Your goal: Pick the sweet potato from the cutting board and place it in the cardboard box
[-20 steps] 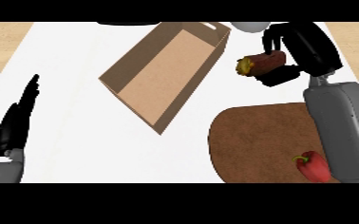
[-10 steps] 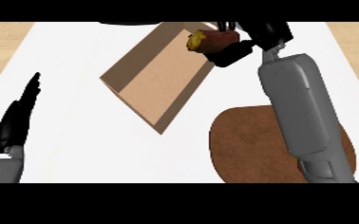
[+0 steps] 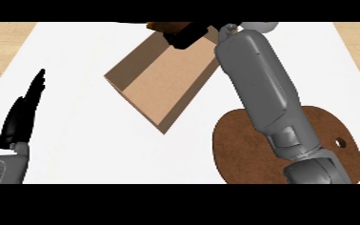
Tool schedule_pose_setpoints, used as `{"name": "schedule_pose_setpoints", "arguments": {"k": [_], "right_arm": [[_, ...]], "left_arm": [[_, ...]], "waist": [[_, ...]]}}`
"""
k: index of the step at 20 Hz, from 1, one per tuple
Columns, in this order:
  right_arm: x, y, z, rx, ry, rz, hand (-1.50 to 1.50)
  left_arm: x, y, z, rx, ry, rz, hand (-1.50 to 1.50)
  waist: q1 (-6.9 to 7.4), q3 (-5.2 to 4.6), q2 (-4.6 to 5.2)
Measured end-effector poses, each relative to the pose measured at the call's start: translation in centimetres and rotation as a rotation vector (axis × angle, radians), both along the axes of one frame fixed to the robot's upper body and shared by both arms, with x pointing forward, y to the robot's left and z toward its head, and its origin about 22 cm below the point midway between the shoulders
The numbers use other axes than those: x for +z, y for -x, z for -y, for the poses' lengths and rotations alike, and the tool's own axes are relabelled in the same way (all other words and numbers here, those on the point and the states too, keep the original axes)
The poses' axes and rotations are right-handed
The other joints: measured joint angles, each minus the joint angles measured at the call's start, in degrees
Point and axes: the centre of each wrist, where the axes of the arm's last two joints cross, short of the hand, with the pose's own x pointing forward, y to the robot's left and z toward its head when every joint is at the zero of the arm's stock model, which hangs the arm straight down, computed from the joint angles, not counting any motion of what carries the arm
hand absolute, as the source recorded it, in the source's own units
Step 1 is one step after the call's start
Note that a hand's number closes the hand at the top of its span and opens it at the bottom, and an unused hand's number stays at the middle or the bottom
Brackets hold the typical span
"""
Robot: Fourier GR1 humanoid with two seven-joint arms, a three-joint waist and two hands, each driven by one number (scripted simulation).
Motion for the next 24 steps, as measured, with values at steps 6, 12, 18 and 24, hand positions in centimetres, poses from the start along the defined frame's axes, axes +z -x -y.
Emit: {"name": "schedule_pose_setpoints", "arguments": {"k": [6,12,18,24], "right_arm": [[-1.6,-1.3,-2.2,-0.03,0.012,-0.041,1.5],[-3.8,-1.8,-2.5,-0.131,0.04,-0.089,-1.5],[-5.4,-2.0,-2.0,-0.166,-0.015,-0.207,-1.5],[-6.2,-2.1,-1.7,-0.153,-0.11,-0.16,-1.5]], "left_arm": [[0.5,-1.1,1.3,-0.022,-0.004,0.01,0.0],[0.7,-1.9,2.1,-0.056,0.003,0.019,0.0],[1.1,-2.1,2.6,-0.073,0.002,0.027,0.0],[0.9,-2.2,2.8,-0.078,-0.003,0.032,0.0]], "waist": [[1.48,-0.02,0.55],[3.44,-0.06,1.19],[4.35,-0.03,1.47],[4.91,0.0,1.65]]}}
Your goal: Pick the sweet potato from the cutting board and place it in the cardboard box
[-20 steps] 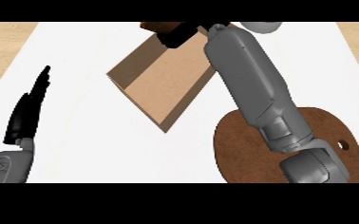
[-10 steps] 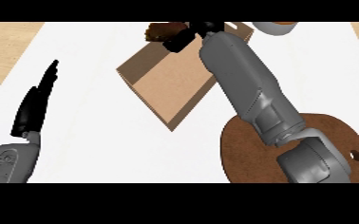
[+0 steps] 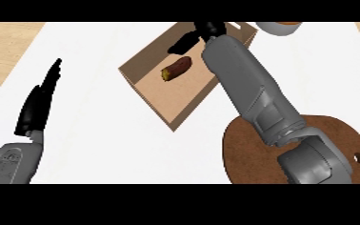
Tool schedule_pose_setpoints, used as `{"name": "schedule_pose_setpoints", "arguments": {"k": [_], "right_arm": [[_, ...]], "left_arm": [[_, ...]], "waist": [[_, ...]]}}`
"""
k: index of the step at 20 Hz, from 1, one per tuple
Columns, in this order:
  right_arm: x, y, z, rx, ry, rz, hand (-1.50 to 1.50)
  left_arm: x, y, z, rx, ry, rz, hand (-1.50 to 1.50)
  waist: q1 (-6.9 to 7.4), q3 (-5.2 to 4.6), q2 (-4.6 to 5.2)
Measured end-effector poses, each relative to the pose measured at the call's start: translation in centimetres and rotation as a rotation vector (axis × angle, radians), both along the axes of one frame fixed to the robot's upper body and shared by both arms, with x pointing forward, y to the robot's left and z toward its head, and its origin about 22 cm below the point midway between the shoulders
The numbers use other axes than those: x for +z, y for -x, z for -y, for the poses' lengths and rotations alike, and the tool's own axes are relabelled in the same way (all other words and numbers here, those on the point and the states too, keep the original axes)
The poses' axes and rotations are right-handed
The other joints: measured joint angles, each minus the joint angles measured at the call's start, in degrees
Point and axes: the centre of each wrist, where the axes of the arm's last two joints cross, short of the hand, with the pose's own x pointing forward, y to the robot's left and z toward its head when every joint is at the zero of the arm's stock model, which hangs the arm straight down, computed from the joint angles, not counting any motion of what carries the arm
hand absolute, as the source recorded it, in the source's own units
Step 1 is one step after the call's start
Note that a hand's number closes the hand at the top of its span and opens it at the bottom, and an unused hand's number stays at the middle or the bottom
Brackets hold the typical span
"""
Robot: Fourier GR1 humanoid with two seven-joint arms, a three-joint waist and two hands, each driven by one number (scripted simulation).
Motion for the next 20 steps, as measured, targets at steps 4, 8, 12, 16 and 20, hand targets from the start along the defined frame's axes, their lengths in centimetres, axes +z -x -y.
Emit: {"name": "schedule_pose_setpoints", "arguments": {"k": [4,8,12,16,20], "right_arm": [[0.3,-0.1,0.2,-0.012,-0.109,0.081,-1.5],[1.1,-0.4,0.7,-0.044,-0.249,0.132,-1.5],[1.3,-1.0,2.8,-0.045,-0.354,0.154,-1.5],[1.6,-1.7,6.7,-0.059,-0.428,0.156,-1.5],[1.4,-2.1,11.7,-0.1,-0.446,0.152,-1.5]], "left_arm": [[-0.2,0.2,-0.1,0.002,0.007,0.0,0.0],[-0.3,0.6,-0.9,0.024,0.007,-0.003,0.0],[-0.2,1.0,-1.7,0.043,0.005,-0.014,0.0],[-0.2,1.4,-2.6,0.061,0.006,-0.022,0.0],[-0.7,1.7,-2.8,0.071,0.006,-0.024,0.0]], "waist": [[-0.41,0.03,-0.12],[-1.64,0.04,-0.38],[-2.73,0.06,-0.66],[-3.92,0.05,-1.03],[-4.58,0.06,-1.19]]}}
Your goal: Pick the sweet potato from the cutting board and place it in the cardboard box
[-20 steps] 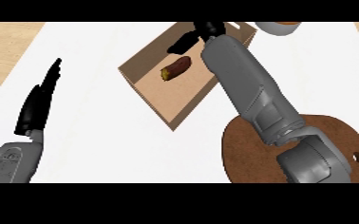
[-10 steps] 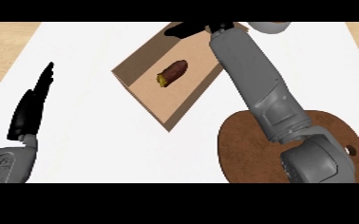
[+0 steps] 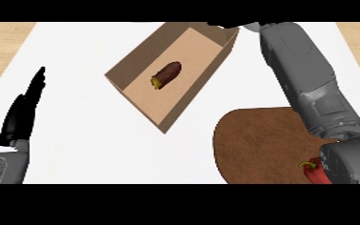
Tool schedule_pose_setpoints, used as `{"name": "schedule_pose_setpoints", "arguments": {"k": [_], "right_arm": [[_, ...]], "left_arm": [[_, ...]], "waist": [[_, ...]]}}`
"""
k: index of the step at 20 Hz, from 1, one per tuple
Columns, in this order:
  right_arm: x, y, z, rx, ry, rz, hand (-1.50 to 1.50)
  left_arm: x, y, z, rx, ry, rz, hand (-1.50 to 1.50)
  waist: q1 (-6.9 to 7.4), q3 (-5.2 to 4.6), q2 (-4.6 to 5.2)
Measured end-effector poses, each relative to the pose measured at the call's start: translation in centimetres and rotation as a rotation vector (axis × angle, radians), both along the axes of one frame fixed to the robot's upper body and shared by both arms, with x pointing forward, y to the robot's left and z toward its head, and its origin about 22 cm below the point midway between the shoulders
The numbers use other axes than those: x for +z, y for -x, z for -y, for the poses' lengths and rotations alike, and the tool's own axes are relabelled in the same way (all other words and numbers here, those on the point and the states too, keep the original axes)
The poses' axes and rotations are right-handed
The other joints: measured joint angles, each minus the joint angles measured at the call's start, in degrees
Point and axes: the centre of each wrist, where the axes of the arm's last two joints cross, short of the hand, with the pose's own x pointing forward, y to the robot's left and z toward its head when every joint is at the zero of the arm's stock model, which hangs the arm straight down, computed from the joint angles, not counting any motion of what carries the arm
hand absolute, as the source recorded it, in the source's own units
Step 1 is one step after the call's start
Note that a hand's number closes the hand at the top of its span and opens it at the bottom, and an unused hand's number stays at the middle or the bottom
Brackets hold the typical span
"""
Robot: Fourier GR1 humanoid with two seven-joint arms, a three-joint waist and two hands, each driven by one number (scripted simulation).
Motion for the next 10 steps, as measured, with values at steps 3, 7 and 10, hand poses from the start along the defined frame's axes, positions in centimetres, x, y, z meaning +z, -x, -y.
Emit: {"name": "schedule_pose_setpoints", "arguments": {"k": [3,7,10], "right_arm": [[-0.1,0.0,3.4,-0.014,-0.001,0.003,-1.5],[-0.8,0.6,8.2,-0.023,0.012,-0.009,-1.5],[-0.7,1.4,12.0,-0.01,0.034,-0.024,-1.5]], "left_arm": [[-0.3,0.1,0.1,0.004,0.0,-0.005,0.0],[-0.7,0.6,-0.1,0.013,0.001,-0.003,0.0],[-1.0,0.9,0.0,0.019,-0.002,-0.007,0.0]], "waist": [[-0.28,-0.08,-0.25],[-0.66,-0.01,-0.32],[-0.92,0.01,-0.41]]}}
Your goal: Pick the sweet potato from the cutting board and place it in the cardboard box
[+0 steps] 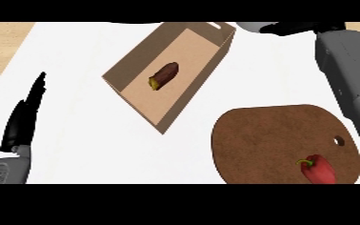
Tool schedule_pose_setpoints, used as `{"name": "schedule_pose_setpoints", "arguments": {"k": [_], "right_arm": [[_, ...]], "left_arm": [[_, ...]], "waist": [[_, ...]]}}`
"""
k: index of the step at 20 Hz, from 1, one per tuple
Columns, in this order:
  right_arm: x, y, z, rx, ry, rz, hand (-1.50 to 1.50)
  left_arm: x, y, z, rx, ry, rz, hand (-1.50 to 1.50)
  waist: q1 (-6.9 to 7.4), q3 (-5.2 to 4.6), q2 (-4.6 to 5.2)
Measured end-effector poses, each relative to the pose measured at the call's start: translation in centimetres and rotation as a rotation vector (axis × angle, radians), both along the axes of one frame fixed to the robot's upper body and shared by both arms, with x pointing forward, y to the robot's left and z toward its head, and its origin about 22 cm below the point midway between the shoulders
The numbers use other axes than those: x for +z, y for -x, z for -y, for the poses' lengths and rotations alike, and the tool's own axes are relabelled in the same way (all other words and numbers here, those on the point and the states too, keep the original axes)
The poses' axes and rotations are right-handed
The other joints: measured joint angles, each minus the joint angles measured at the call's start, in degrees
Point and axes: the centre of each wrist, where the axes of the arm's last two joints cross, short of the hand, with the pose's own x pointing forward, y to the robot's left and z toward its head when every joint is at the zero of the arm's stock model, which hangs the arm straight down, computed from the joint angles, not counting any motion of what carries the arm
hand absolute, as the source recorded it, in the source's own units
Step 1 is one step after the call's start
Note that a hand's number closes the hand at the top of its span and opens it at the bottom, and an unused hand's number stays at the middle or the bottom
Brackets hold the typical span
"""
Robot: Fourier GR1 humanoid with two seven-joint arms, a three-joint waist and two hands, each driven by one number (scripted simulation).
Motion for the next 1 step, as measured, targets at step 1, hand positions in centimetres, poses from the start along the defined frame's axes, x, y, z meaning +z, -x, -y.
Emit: {"name": "schedule_pose_setpoints", "arguments": {"k": [1], "right_arm": [[-0.13,0.34,1.2,0.005,0.013,-0.007,-1.5]], "left_arm": [[-0.28,0.24,-0.11,0.002,-0.003,-0.002,0.0]], "waist": [[-0.15,0.0,-0.05]]}}
